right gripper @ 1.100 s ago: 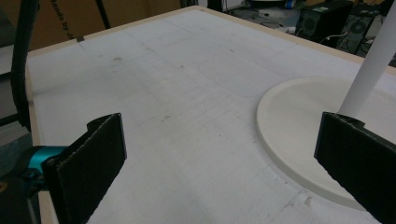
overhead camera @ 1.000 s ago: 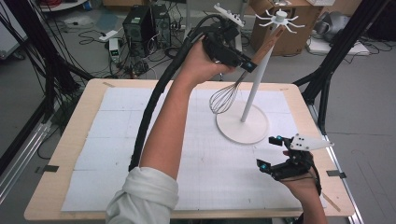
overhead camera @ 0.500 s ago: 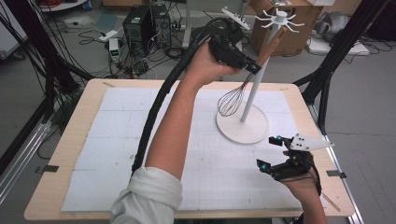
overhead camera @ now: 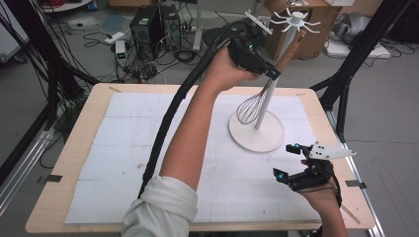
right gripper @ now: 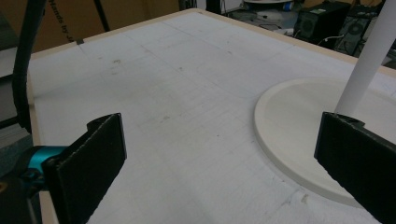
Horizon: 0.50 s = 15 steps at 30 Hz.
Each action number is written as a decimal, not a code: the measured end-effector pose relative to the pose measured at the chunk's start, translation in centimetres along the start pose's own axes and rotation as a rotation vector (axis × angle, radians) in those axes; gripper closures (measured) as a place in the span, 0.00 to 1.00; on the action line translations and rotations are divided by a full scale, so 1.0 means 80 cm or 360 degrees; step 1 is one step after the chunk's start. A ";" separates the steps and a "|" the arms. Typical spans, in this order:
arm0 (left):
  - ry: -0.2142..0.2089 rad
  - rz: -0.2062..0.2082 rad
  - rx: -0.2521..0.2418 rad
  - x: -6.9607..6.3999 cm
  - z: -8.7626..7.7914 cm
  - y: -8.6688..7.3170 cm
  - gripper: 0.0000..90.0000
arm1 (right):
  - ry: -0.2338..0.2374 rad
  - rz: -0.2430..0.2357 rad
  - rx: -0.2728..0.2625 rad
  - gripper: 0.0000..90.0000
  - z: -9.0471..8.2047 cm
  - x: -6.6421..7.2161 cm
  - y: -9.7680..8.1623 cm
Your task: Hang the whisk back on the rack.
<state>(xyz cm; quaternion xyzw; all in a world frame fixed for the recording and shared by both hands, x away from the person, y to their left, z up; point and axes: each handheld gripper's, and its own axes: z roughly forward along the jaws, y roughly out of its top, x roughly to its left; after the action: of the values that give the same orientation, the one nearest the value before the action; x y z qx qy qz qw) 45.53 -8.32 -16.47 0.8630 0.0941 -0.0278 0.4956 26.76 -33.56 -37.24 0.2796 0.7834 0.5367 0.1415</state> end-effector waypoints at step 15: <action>0.0130 -0.0025 0.0067 0.003 0.001 -0.011 0.69 | -0.0004 -0.0005 0.0002 0.01 -0.002 0.000 0.000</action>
<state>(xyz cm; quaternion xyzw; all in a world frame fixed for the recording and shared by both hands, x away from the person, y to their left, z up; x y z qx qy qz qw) 45.56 -7.89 -17.29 0.8729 0.1205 0.0016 0.4727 26.68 -33.69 -37.20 0.2791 0.7840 0.5357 0.1432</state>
